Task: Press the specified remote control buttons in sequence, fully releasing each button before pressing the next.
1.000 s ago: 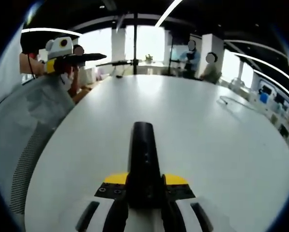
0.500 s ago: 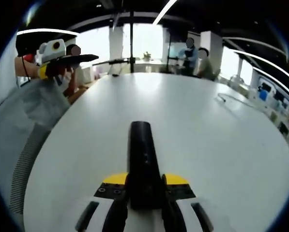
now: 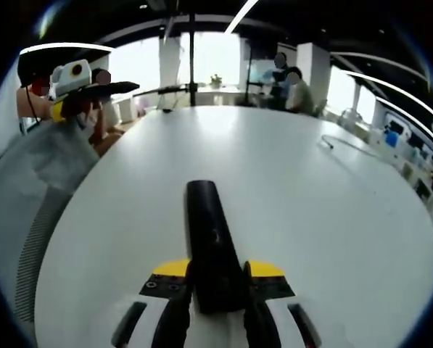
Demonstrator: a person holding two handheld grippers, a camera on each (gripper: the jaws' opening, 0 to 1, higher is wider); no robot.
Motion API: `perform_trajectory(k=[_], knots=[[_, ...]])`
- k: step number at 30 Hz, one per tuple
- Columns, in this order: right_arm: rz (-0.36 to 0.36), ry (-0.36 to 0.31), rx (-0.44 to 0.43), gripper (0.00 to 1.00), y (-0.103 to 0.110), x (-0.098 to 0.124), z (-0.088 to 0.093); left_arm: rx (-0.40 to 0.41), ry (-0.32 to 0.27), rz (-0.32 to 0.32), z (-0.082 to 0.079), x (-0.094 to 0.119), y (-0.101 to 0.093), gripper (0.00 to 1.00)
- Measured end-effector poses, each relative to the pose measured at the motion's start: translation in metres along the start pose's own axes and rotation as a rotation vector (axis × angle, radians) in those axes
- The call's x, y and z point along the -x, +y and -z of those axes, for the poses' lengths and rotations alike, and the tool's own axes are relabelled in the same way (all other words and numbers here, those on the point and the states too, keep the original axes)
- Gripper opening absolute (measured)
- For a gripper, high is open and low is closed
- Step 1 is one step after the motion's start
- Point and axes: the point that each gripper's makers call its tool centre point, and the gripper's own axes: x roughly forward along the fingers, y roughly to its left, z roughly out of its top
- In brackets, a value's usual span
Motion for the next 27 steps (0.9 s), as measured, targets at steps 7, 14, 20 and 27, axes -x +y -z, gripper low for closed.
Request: perform_trajectory(k=[7,14,20,27], knots=[[0.007,-0.008,-0.039,0.26,0.0,0.001,-0.002,-0.001,0.004,0.0,0.001,0.0,0.0,1.0],[0.06,-0.128,-0.175,0.33,-0.005,0.012,-0.025,0.008,-0.007,-0.008,-0.001,0.001,0.002,1.0],[0.14,-0.326,-0.336,0.48,-0.013,0.034,-0.055,0.009,-0.01,-0.008,-0.002,0.001,0.002,1.0],[0.244,-0.418,-0.362,0.76,-0.013,0.06,-0.073,0.032,-0.038,-0.011,-0.007,0.002,0.004,1.0]])
